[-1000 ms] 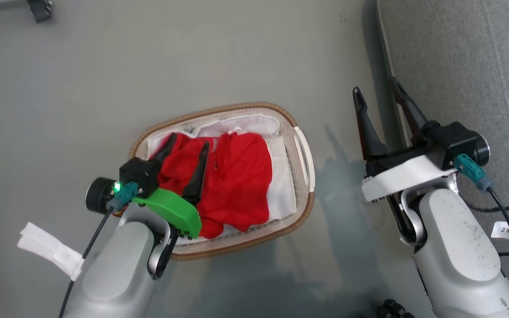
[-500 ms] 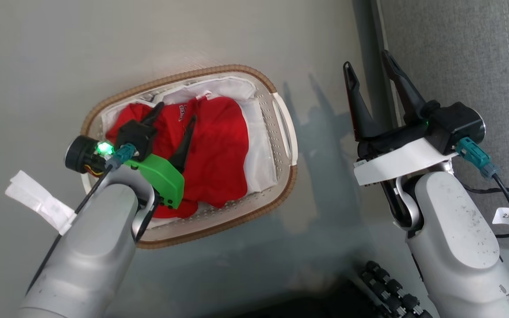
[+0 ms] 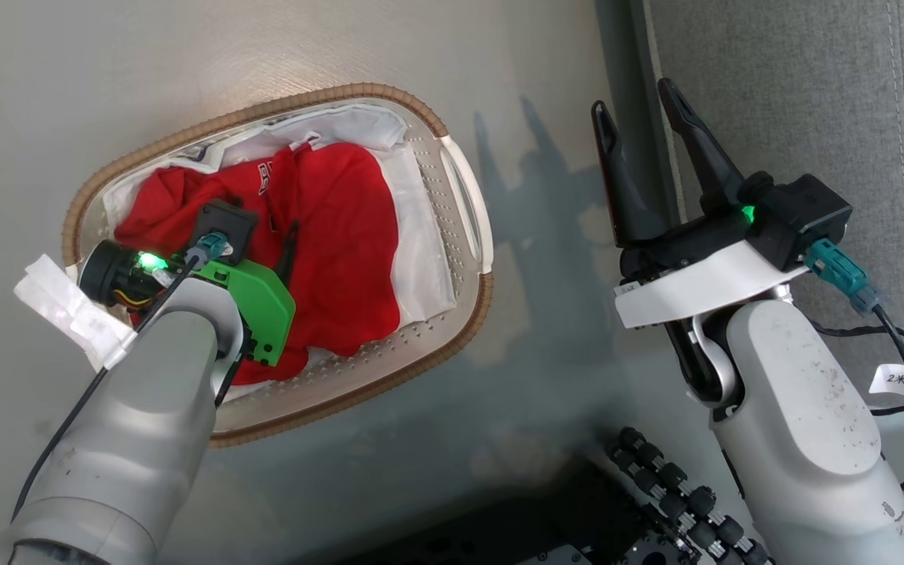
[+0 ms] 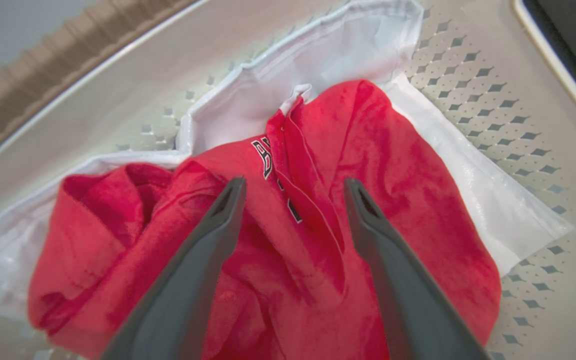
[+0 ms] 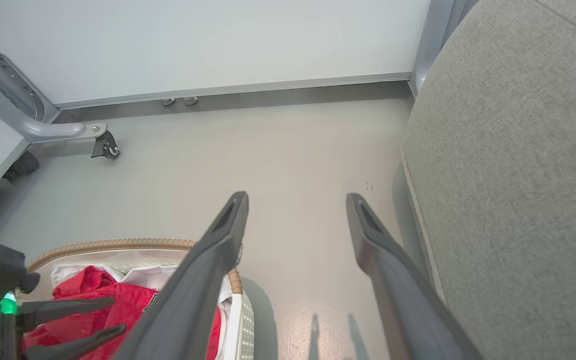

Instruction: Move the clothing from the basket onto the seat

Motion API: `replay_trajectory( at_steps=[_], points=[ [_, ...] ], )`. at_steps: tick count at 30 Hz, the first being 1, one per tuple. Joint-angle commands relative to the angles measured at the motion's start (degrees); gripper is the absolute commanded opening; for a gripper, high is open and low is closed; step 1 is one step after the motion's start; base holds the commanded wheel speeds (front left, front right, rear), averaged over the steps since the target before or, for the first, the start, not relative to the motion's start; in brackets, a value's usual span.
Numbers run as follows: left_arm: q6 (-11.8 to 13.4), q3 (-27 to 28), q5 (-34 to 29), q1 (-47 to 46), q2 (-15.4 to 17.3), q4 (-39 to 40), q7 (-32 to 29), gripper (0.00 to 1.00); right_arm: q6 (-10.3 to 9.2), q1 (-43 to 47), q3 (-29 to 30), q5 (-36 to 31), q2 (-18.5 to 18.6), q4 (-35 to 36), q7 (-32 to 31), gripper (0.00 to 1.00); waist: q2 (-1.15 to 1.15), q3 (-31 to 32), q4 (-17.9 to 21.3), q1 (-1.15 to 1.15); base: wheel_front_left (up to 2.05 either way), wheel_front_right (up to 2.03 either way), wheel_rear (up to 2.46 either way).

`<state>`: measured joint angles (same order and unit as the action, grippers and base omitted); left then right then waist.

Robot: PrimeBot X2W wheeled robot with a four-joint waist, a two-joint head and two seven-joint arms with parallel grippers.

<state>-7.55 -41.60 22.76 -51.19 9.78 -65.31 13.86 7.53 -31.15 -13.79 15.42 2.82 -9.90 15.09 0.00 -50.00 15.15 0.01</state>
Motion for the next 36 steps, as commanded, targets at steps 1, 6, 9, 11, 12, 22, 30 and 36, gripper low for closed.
replay_trajectory(
  at_steps=[1,6,9,11,12,22,30,36],
  points=[
    [0.1,-0.2,0.4,-1.4,-0.1,-1.5,-0.3,1.00,-0.08,0.0,-0.2,0.4,0.2,0.2,0.1,1.00,0.00,-0.5,0.5,-0.01,0.00,0.00,0.00],
    [0.9,-0.3,0.7,-3.2,-0.8,-5.7,-2.7,1.00,-0.08,0.4,-0.3,0.9,0.2,0.3,0.1,1.00,0.00,-1.1,1.1,-0.01,0.00,0.00,0.00],
    [1.7,-0.5,0.7,-3.7,-0.8,-6.7,-3.2,1.00,-0.08,0.5,-0.3,0.9,0.2,0.3,0.1,1.00,0.00,-1.4,1.3,-0.01,0.00,0.00,0.00],
    [2.2,-0.7,0.6,-4.0,-0.9,-7.0,-3.2,1.00,-0.08,0.6,-0.2,0.9,0.2,0.3,0.1,1.00,0.00,-1.5,1.3,-0.01,0.00,0.00,0.00],
    [2.8,-0.9,0.4,-4.2,-0.9,-7.2,-3.3,1.00,-0.08,0.7,-0.2,0.9,0.2,0.2,0.1,1.00,0.00,-1.5,1.2,-0.01,0.00,0.00,0.00],
    [1.3,-1.6,1.8,-4.0,-1.8,-8.0,-4.2,1.00,-0.08,0.7,-1.0,1.4,0.2,0.2,0.1,1.00,0.00,-1.7,1.5,-0.01,0.00,0.00,0.00],
    [0.5,-2.2,2.8,-4.6,-1.5,-8.3,-4.8,1.00,-0.08,0.9,-1.5,1.4,0.2,0.4,0.1,1.00,0.00,-2.3,2.5,-0.01,0.00,0.00,0.00],
    [0.4,-2.1,3.5,-5.7,-0.6,-8.3,-3.9,0.00,-0.08,1.1,-1.9,1.7,0.2,0.7,0.1,1.00,0.00,-2.9,3.0,-0.01,0.00,0.00,0.00]
  ],
)
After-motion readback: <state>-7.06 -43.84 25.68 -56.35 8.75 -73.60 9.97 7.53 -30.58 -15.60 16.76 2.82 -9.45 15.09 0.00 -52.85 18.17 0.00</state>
